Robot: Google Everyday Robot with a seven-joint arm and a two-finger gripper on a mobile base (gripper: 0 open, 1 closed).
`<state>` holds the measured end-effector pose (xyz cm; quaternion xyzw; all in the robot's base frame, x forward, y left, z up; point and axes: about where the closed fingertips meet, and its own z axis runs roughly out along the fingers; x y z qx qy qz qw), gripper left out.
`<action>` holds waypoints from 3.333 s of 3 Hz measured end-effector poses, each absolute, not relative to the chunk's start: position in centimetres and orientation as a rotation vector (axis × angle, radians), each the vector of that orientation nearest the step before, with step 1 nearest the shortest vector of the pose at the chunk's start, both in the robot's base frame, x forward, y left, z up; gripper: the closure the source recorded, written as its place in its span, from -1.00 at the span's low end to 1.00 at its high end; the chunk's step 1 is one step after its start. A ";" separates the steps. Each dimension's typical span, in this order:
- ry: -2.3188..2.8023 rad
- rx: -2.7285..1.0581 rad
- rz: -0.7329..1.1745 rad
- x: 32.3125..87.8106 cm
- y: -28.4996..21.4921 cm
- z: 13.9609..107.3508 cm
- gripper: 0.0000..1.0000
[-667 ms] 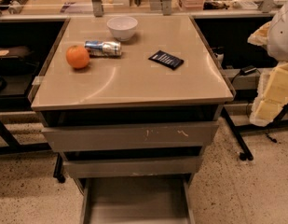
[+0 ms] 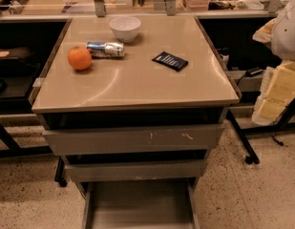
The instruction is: Place rxbar blueberry into bottom drawer
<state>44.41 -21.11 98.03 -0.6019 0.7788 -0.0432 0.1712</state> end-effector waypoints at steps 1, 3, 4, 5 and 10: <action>2.133 -1.702 -0.154 47.8 -18.1 98.7 -1.00; 1.940 -1.615 -0.045 54.5 -13.2 99.1 -1.00; 1.940 -1.617 -0.048 54.4 -13.2 99.1 -1.00; 1.939 -1.556 0.014 56.0 -12.6 97.1 -1.00; 1.956 -1.212 0.433 68.2 -10.6 86.3 -1.00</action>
Offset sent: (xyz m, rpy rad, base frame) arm 0.1091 0.1038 0.0240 0.1563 -0.2339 0.1607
